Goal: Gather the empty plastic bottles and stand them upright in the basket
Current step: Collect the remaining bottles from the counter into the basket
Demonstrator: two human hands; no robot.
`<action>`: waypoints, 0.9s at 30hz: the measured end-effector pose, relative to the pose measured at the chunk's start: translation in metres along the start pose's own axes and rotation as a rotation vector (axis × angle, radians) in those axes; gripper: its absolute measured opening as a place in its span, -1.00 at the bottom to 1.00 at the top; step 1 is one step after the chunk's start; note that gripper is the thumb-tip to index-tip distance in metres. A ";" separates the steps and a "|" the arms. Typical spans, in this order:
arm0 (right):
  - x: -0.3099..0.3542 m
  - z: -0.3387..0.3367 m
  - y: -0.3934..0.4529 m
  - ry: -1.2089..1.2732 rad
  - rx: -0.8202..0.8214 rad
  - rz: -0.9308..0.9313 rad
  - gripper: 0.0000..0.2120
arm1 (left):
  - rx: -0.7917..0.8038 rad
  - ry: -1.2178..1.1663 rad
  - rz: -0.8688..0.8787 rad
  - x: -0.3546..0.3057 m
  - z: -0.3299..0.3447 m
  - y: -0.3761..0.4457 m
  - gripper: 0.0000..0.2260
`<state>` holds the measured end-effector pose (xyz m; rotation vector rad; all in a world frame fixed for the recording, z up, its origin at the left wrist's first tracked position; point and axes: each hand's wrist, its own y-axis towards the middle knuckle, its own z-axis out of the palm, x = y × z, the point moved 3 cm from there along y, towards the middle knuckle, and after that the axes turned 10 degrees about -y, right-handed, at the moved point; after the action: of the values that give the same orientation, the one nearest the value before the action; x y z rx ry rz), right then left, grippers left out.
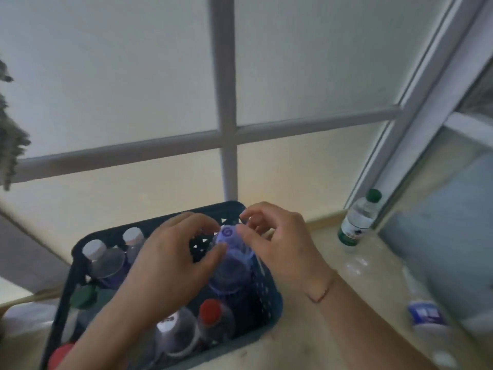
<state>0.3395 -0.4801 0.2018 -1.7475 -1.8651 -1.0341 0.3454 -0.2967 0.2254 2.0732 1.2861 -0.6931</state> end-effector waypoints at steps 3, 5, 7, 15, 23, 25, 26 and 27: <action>-0.067 -0.065 0.000 -0.049 -0.267 0.176 -0.90 | 0.080 -0.151 0.051 -0.050 0.071 0.019 -0.79; -0.117 -0.094 0.002 -0.144 -0.403 0.302 -0.89 | 0.176 -0.154 0.082 -0.077 0.124 0.032 -0.71; -0.163 -0.114 0.008 -0.261 -0.473 0.406 -0.78 | 0.249 -0.175 0.049 -0.095 0.176 0.052 -0.62; -0.263 -0.114 0.038 -0.304 -0.190 0.559 -0.47 | 0.361 -0.350 -0.457 -0.050 0.346 0.124 -0.27; -0.269 -0.118 0.014 -0.271 -0.317 0.427 -0.75 | 0.273 -0.401 -0.340 -0.040 0.373 0.157 -0.12; -0.265 -0.122 0.005 -0.286 -0.356 0.385 -0.74 | 0.293 -0.435 -0.235 -0.049 0.370 0.158 -0.26; -0.262 -0.123 0.003 -0.302 -0.380 0.363 -0.71 | 0.304 -0.462 -0.184 -0.054 0.366 0.157 -0.34; -0.253 -0.124 0.001 -0.312 -0.412 0.348 -0.68 | 0.307 -0.490 -0.142 -0.060 0.361 0.155 -0.39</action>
<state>0.3543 -0.7435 0.1036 -2.4908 -1.4924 -1.1091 0.4198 -0.6465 0.0522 1.8743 1.0965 -1.4364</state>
